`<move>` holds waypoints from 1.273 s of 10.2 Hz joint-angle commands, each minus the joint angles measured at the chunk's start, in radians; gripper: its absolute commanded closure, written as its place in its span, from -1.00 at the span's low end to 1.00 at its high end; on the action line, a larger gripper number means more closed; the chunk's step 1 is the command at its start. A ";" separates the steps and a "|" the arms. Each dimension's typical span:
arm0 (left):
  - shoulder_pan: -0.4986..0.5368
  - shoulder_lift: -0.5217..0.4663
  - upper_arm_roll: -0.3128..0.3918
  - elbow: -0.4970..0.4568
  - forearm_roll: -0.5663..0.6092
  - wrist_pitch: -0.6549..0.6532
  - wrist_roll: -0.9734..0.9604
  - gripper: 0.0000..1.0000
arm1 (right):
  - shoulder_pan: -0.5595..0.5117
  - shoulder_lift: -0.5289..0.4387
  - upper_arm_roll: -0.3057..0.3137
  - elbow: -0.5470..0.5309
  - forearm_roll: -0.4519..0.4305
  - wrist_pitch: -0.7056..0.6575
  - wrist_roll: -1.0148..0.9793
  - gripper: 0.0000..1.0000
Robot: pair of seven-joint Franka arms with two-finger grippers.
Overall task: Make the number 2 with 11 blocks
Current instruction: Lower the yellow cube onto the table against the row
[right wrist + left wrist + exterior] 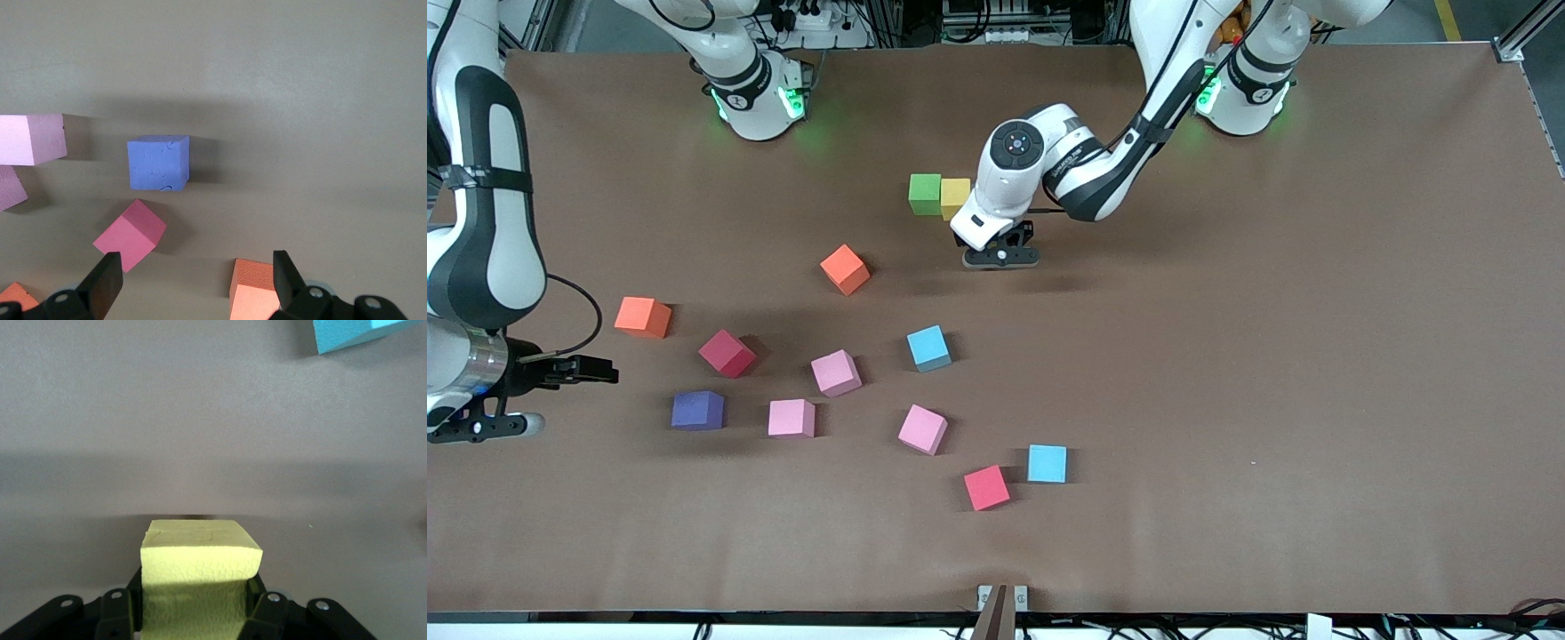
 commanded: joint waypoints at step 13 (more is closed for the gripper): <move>-0.016 -0.024 -0.029 -0.129 0.033 0.149 -0.105 0.88 | -0.015 0.002 0.010 0.005 0.019 0.006 -0.020 -1.00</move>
